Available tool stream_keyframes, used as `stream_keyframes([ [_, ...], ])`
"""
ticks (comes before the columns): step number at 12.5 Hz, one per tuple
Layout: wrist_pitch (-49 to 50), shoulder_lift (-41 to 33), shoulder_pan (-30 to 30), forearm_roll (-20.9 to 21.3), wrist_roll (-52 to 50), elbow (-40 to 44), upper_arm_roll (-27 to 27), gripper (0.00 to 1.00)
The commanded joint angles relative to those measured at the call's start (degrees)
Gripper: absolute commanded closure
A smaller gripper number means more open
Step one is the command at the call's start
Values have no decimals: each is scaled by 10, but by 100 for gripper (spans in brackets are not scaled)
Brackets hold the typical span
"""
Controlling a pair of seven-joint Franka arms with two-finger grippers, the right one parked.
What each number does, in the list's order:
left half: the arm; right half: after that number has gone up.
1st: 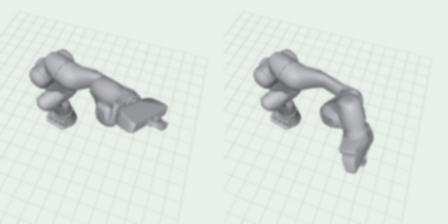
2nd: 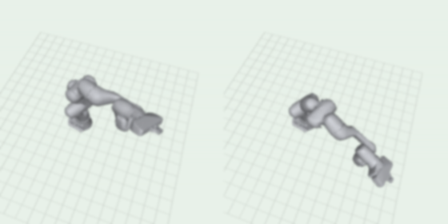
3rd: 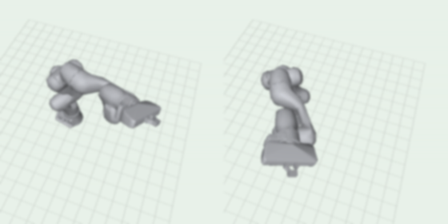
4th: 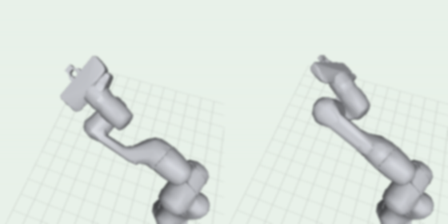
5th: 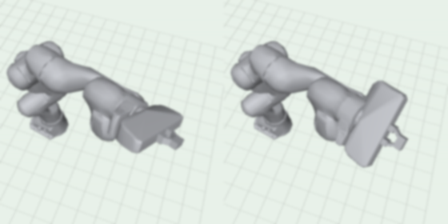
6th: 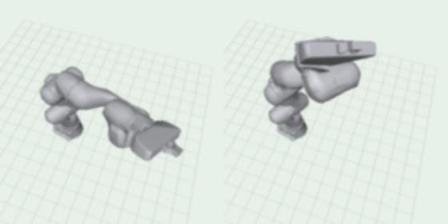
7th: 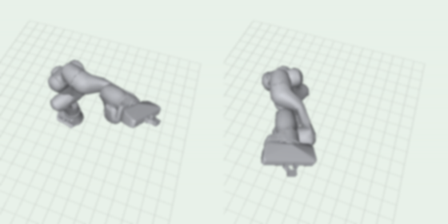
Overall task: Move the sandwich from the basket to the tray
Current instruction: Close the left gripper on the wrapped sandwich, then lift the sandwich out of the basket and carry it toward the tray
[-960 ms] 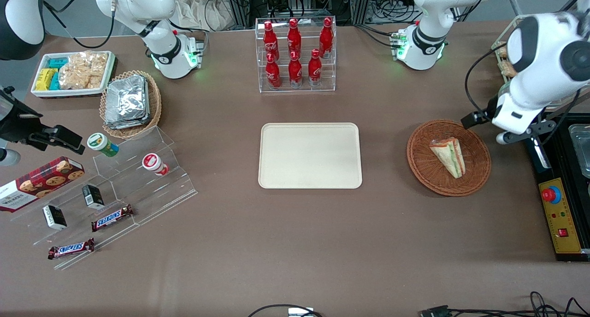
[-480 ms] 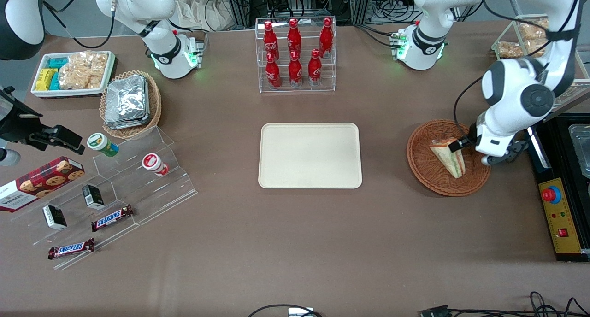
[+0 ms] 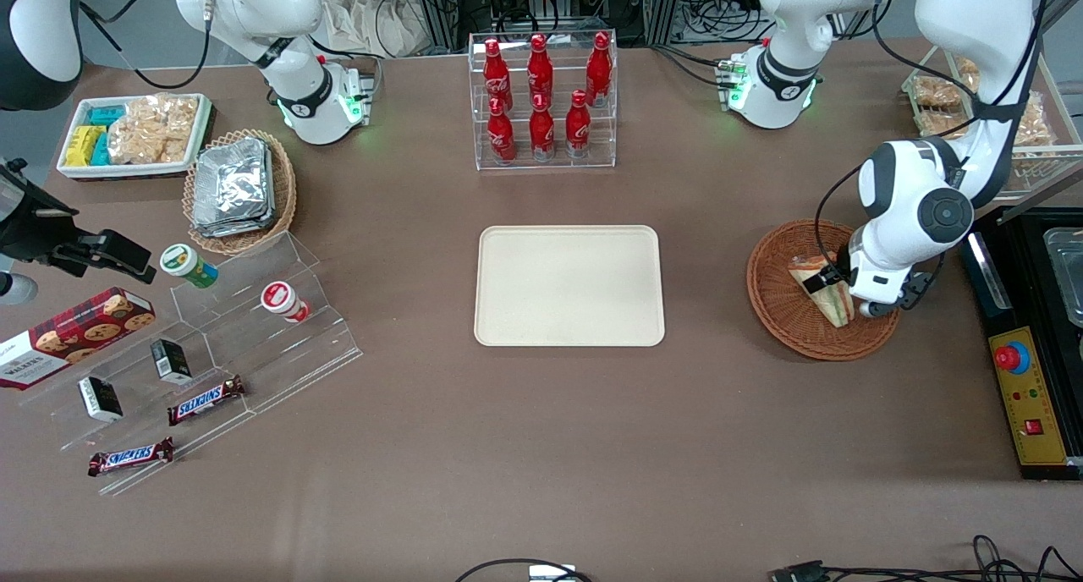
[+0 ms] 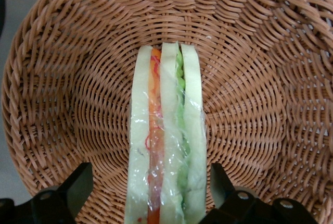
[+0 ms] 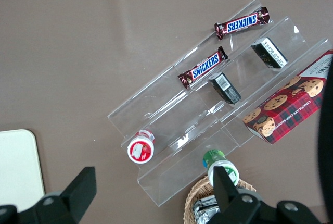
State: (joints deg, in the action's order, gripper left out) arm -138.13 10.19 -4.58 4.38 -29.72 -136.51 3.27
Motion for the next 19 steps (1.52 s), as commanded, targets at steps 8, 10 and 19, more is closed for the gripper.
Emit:
stream_keyframes([
  [8,120,-97,5,9,20,19,2,100],
  [10,263,-143,5,5,79,95,1,100],
  [19,589,-114,25,-11,117,428,135,100],
])
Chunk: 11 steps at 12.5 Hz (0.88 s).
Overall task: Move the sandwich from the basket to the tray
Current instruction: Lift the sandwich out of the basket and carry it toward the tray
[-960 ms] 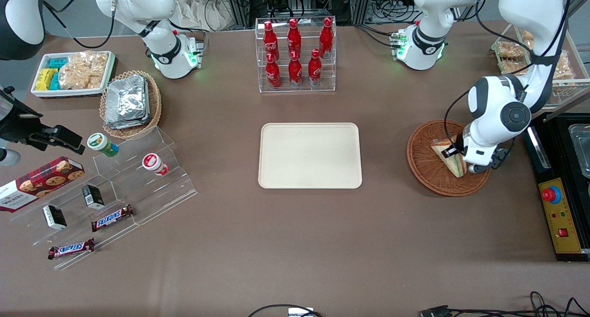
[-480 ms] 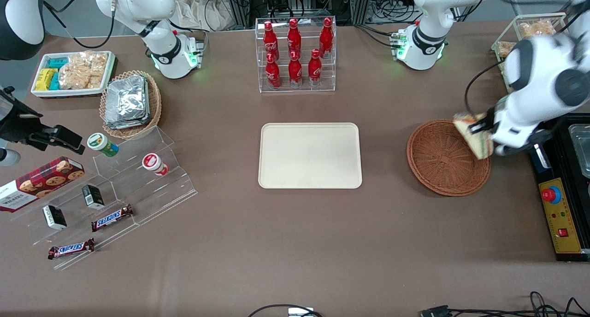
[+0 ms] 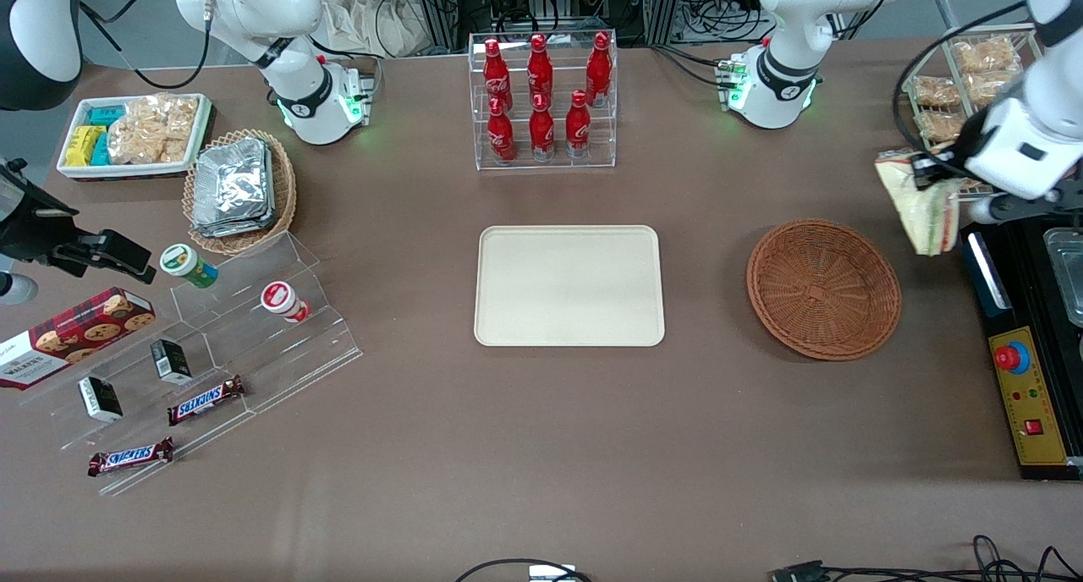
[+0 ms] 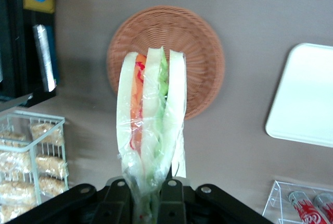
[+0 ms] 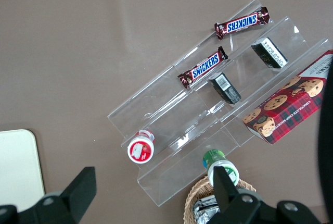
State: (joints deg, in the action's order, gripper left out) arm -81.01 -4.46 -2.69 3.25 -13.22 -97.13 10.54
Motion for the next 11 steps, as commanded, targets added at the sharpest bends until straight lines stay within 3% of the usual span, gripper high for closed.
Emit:
stream_keyframes([
  [1,18,51,7,-2,-124,47,119,100],
  [4,14,177,7,1,-330,129,283,100],
  [6,1,254,10,18,-424,171,351,100],
  [8,-49,277,22,42,-432,144,367,100],
  [11,-178,286,24,93,-371,3,367,100],
])
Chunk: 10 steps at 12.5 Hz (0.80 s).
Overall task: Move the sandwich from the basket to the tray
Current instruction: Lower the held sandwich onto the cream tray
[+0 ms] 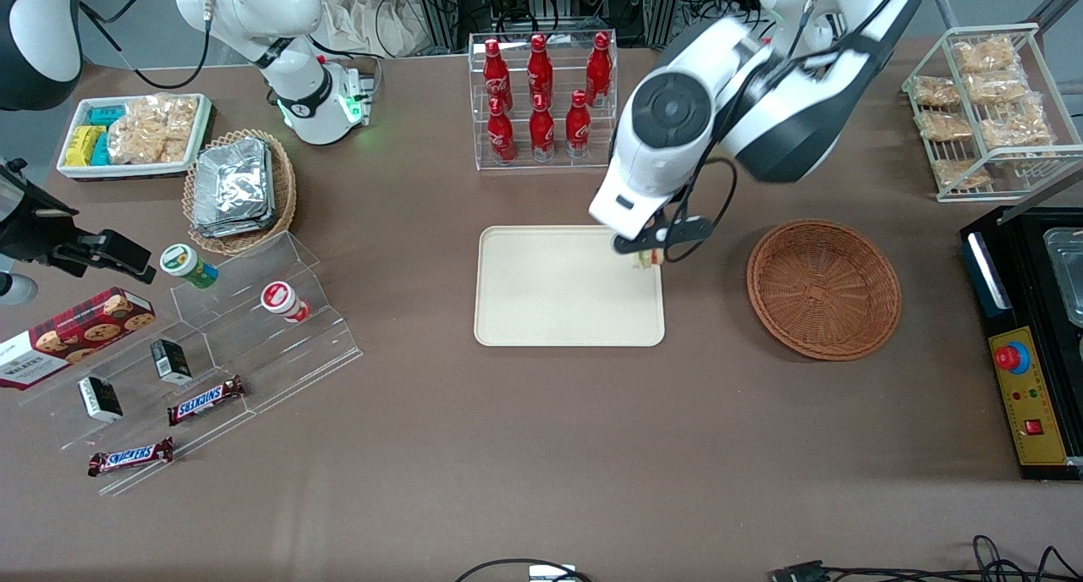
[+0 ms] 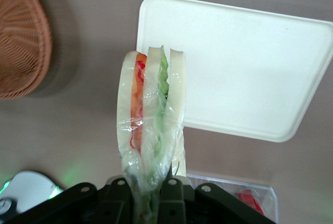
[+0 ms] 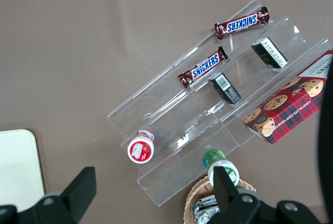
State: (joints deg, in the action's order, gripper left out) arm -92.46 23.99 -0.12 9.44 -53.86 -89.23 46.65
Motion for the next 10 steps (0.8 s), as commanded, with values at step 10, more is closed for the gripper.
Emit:
stream_keyframes([
  [10,-265,112,-6,207,40,-195,-15,100],
])
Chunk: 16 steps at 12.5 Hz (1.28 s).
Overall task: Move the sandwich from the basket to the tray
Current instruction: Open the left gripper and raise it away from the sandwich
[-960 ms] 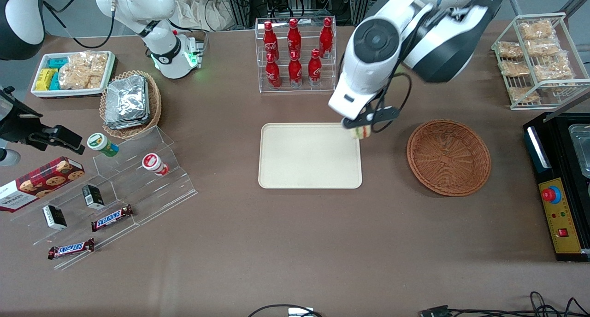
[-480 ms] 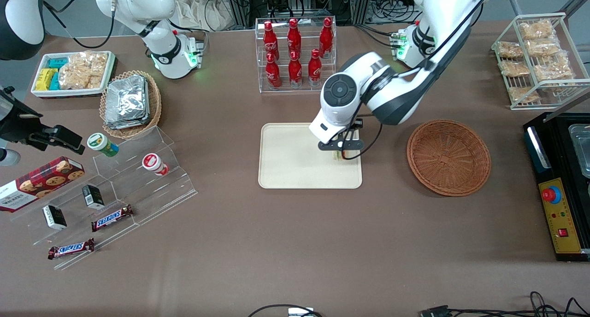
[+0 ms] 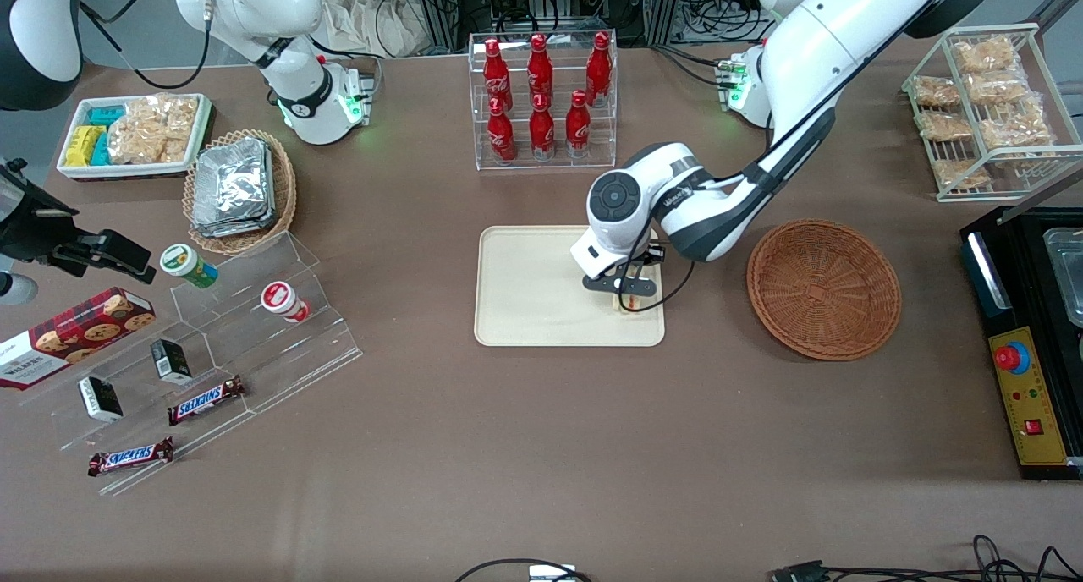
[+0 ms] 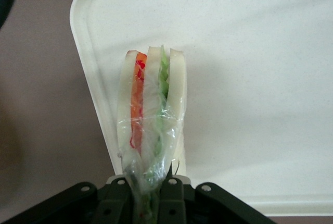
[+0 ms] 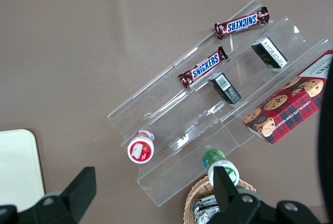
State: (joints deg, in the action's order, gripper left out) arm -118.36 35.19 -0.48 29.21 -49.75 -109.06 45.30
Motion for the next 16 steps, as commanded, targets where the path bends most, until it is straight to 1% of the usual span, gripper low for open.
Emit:
stream_keyframes([
  [1,-11,1,-2,8,-8,4,-3,100],
  [3,-14,6,-2,8,-18,5,-5,100],
  [4,-14,6,-5,0,-19,7,-6,37],
  [5,-8,4,-14,-1,-20,7,-6,0],
  [6,0,-2,-17,-2,-20,9,-5,0],
  [7,19,-11,-20,-16,-18,16,-4,0],
  [9,88,-54,-24,-75,-18,46,-2,0],
  [11,169,-120,-26,-139,-8,93,-6,0],
  [14,319,-190,-54,-185,8,188,-8,0],
  [15,355,-218,-61,-190,37,203,-24,0],
  [16,374,-257,-63,-215,88,203,-62,0],
])
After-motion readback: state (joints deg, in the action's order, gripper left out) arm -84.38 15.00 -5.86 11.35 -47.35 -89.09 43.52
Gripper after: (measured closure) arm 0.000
